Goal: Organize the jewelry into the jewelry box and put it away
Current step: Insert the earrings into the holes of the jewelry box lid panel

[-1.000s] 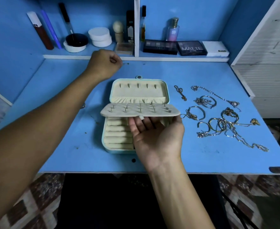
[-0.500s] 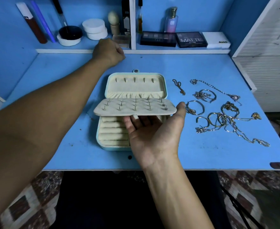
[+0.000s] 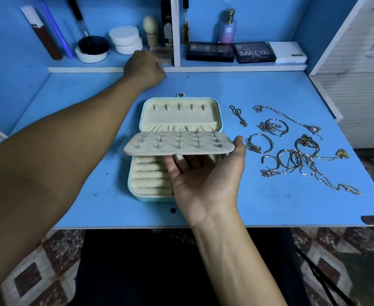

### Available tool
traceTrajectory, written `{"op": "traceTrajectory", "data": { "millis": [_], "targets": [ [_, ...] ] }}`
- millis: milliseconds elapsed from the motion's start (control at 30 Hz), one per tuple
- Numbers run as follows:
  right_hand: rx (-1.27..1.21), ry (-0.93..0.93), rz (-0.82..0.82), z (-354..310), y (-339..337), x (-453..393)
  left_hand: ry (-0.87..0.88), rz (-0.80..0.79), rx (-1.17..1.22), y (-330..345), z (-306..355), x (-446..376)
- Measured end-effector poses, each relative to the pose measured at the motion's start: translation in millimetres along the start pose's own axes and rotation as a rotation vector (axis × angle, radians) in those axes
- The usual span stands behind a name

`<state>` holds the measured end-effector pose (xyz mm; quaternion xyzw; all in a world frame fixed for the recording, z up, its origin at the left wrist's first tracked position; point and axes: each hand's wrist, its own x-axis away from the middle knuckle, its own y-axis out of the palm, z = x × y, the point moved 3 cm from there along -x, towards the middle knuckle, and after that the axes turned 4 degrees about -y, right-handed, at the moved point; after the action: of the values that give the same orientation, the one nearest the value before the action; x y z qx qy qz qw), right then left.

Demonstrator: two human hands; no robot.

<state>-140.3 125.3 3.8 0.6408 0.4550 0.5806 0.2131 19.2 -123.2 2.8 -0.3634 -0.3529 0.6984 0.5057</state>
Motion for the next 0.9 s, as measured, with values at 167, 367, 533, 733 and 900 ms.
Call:
{"op": "traceTrajectory", "data": {
  "millis": [167, 367, 533, 733, 900],
  "targets": [
    [-0.001, -0.004, 0.0, 0, 0, 0, -0.053, -0.004, 0.063, -4, -1, 1],
    [-0.001, 0.002, -0.006, 0, 0, -1, -0.083, 0.066, 0.18, -17, 5, 7],
    [0.001, 0.003, -0.003, -1, -1, -1, -0.064, 0.051, 0.219, -29, 7, 10],
    [0.011, -0.009, 0.0, -1, -1, -1, 0.023, -0.003, 0.276, -43, 10, 25],
    [0.013, -0.008, 0.003, -1, -1, 0, 0.097, -0.195, 0.313, -51, 20, 50]
  ]
}}
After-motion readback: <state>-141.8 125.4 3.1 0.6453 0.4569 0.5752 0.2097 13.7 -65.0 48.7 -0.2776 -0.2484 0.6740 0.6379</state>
